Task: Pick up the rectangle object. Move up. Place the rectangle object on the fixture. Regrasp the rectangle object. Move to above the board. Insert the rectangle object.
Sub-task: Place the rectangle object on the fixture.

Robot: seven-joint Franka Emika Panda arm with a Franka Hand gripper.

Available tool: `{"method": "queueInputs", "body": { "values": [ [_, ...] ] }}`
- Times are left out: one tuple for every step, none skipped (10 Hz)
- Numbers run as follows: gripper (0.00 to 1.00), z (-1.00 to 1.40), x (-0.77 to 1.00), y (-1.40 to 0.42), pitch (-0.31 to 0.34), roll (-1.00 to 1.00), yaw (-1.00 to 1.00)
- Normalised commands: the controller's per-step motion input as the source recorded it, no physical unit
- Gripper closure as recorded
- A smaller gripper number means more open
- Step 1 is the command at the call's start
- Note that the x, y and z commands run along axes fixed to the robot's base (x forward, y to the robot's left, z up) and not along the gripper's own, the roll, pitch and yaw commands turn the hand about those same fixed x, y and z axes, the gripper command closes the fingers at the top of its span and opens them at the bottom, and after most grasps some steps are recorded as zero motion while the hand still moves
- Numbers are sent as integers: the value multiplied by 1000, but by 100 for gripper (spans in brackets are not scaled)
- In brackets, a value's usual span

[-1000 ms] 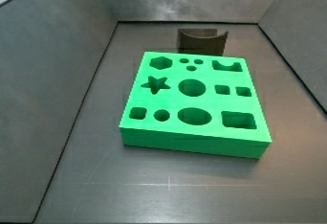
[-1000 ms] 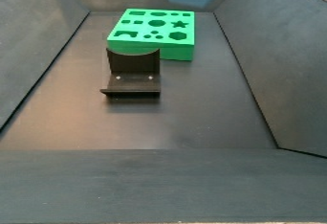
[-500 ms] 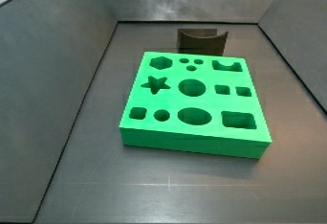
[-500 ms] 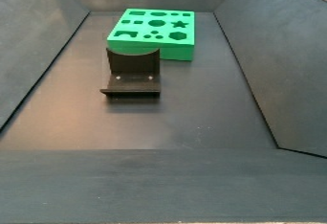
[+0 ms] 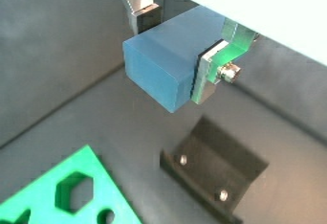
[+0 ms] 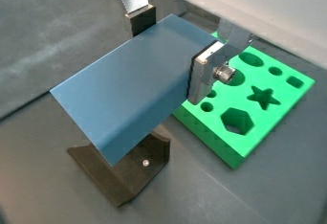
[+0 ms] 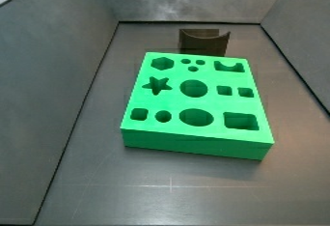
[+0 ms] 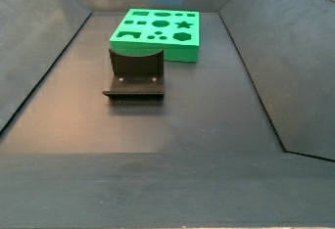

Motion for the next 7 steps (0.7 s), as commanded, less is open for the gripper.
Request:
{"method": "queueInputs", "body": {
  "values": [
    [100,-515,1000,162,18,-1000,54],
    [100,-367,936,135,21,-1000,50],
    [100,-150,758,87,37,-1000,39],
    [100,-83,616,65,65,-1000,29],
    [100,-42,491,55,93,-1000,16],
    [100,-24,381,50,117,-1000,-2],
    [100,-20,209,46,140,-903,-42]
  ]
}}
